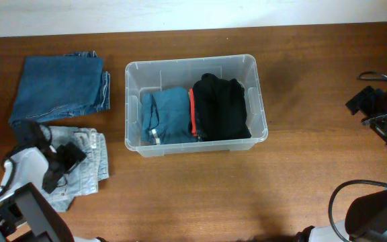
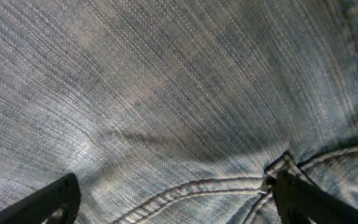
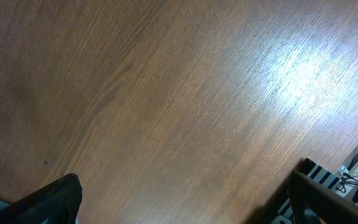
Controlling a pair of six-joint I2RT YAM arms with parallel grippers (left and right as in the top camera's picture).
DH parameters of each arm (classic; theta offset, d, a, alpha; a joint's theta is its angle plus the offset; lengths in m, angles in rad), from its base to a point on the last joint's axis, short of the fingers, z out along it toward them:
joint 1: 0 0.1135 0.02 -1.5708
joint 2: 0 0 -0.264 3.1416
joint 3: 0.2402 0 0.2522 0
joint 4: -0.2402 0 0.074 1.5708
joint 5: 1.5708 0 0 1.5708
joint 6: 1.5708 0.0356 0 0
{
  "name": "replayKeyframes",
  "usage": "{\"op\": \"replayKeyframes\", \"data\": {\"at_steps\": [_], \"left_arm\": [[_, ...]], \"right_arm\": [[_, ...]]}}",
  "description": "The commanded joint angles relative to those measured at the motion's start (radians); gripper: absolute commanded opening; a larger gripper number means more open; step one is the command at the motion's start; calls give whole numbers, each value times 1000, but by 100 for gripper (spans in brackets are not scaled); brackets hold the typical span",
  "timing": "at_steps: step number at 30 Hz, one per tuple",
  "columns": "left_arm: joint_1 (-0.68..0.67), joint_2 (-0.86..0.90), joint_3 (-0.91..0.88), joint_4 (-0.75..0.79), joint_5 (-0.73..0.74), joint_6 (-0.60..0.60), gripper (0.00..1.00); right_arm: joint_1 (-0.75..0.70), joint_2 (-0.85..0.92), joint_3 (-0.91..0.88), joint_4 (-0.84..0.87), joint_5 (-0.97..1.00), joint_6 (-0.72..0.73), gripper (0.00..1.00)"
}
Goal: Pack container
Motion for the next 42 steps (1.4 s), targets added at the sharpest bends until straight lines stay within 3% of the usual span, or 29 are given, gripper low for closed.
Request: {"op": "replayKeyframes", "data": {"at_steps": [1,6,18,24,32,36,40,42], "left_arm": [[-76,57,-26,5,193,-73,100],[-82,56,-26,6,369,-75,99],[-72,2,47,-48,371,40,99],[-72,-95,132,-152,147,194,99],[-72,-123,134,-88,-397,204,99],[-71,-123,134,0,-370,210,99],[-65,-123,134,127,-259,496,99],[-35,-123,134,134,-200,563,99]], "right_arm": [[-5,-13,-3,0,6,9,99],[-5,-13,-3,0,6,9,98],[-5,-13,-3,0,6,9,98],[-5,-13,-3,0,6,9,99],[-5,-13,-3,0,6,9,99],[-5,-13,-3,0,6,9,98],[-5,-13,-3,0,6,9,98],[-5,-13,-3,0,6,9,99]]}}
